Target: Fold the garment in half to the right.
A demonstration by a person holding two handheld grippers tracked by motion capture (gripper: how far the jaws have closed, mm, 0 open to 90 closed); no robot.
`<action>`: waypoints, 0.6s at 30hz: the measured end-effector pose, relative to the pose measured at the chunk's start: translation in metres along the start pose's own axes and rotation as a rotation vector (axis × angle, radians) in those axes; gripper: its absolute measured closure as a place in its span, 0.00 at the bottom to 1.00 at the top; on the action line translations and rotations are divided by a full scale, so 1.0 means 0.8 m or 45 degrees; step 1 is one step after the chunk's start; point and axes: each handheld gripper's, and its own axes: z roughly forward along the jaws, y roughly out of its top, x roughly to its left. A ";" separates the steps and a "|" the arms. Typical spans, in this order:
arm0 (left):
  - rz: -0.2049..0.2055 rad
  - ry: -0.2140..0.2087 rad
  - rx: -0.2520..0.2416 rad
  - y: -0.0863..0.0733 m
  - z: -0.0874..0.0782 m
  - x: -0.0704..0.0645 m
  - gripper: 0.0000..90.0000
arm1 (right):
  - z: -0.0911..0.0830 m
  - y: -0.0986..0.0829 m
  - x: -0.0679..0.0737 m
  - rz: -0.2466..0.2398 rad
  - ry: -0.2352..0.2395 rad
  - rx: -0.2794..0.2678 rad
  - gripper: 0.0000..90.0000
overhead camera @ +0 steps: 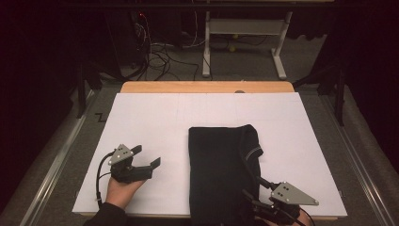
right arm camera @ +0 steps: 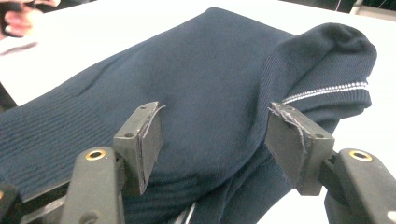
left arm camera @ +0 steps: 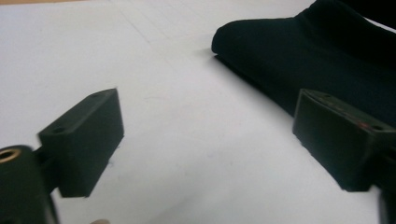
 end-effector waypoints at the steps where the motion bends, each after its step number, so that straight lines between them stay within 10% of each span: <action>1: 0.009 -0.004 0.012 -0.002 -0.001 0.001 0.04 | 0.001 0.002 -0.001 0.002 0.000 -0.005 0.41; 9: 0.003 -0.012 -0.015 -0.005 -0.008 -0.003 0.00 | 0.019 0.031 -0.011 -0.028 0.030 -0.029 0.47; 15: -0.030 -0.014 -0.043 -0.009 -0.012 0.000 0.00 | 0.047 0.056 -0.022 -0.043 0.035 0.027 0.96; 18: -0.038 -0.011 -0.035 -0.011 -0.012 0.002 0.00 | 0.058 0.062 -0.025 -0.052 0.022 0.098 1.00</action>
